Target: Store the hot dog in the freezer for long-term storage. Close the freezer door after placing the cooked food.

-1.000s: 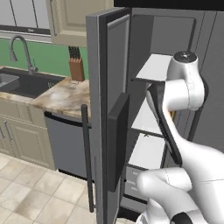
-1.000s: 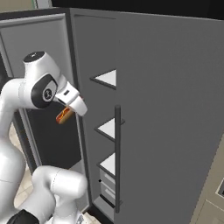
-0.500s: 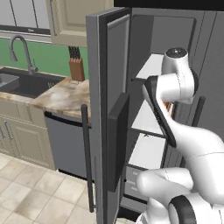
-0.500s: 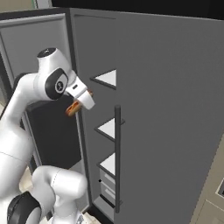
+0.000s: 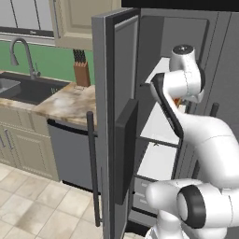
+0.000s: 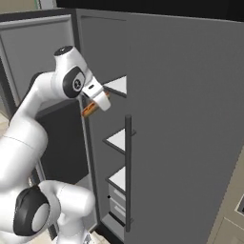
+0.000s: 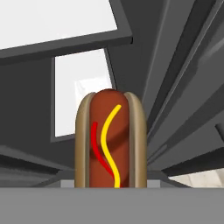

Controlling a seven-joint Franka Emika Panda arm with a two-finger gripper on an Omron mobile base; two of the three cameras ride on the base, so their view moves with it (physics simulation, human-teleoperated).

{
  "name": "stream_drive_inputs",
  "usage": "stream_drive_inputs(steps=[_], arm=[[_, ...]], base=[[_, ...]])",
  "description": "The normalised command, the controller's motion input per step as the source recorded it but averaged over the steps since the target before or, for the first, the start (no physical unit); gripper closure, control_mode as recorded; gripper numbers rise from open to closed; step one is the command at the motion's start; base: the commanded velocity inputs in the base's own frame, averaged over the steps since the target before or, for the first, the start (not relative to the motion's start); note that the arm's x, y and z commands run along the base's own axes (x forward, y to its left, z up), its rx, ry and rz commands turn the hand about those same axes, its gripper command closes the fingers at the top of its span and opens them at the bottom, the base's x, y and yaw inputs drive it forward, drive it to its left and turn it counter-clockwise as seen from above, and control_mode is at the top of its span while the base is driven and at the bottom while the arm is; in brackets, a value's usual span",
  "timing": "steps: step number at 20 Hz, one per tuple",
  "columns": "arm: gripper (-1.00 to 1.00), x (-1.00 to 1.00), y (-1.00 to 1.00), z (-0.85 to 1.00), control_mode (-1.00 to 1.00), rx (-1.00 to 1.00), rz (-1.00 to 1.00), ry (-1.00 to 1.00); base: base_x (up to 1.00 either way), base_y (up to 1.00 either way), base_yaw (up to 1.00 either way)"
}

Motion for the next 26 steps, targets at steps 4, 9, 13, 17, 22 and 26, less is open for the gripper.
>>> stream_drive_inputs(steps=[4,9,13,17,22,26], arm=[[1.00,0.33,-0.27,0.06,-1.00,0.03,0.00,0.00],[1.00,0.55,-0.03,0.03,-1.00,0.00,0.00,0.01],[1.00,0.56,0.00,0.04,-1.00,0.00,0.00,0.01],[1.00,0.42,-0.11,0.02,-1.00,0.00,0.00,0.00],[1.00,0.38,-0.18,0.00,-1.00,0.00,0.00,0.00],[1.00,0.57,-0.03,0.00,-1.00,0.00,0.00,0.00]], base=[[0.00,0.00,0.00],[0.00,0.00,0.00],[0.00,0.00,0.00],[0.00,0.00,0.00],[0.00,0.00,0.00],[0.00,0.00,0.00]])
